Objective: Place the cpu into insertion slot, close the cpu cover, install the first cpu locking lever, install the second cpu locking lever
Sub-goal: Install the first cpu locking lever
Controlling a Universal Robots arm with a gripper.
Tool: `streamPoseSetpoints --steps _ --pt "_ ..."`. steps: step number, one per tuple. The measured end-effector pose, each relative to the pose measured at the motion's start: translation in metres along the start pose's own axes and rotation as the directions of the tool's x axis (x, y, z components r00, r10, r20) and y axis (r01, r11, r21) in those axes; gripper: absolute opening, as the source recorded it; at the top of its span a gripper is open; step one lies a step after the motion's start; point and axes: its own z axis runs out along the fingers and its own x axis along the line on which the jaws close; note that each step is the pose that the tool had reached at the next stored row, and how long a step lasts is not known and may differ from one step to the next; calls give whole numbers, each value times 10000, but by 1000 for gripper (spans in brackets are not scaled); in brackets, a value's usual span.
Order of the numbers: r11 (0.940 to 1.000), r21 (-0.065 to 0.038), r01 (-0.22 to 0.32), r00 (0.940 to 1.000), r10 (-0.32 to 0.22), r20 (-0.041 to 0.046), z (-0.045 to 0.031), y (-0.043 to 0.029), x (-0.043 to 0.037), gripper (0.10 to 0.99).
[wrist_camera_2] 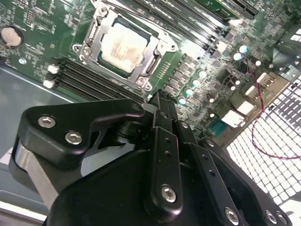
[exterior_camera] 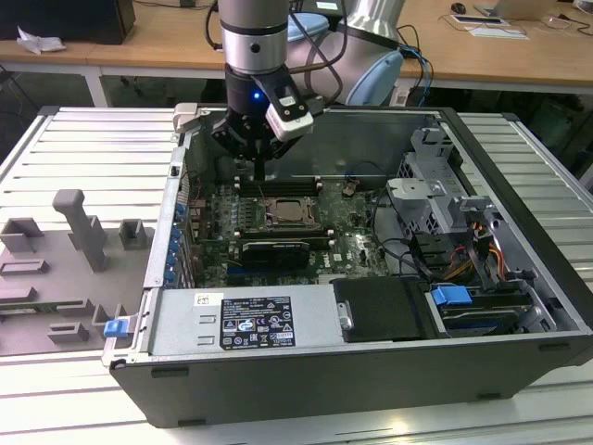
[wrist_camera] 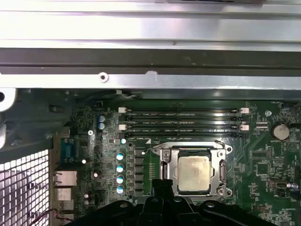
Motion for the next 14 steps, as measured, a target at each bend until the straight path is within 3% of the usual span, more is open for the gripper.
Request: streamPoseSetpoints --steps 9,14 --pt "10000 -4 0 10000 0 0 35 4 192 106" --pt "10000 -5 -1 10000 1 -26 75 30 205 106"
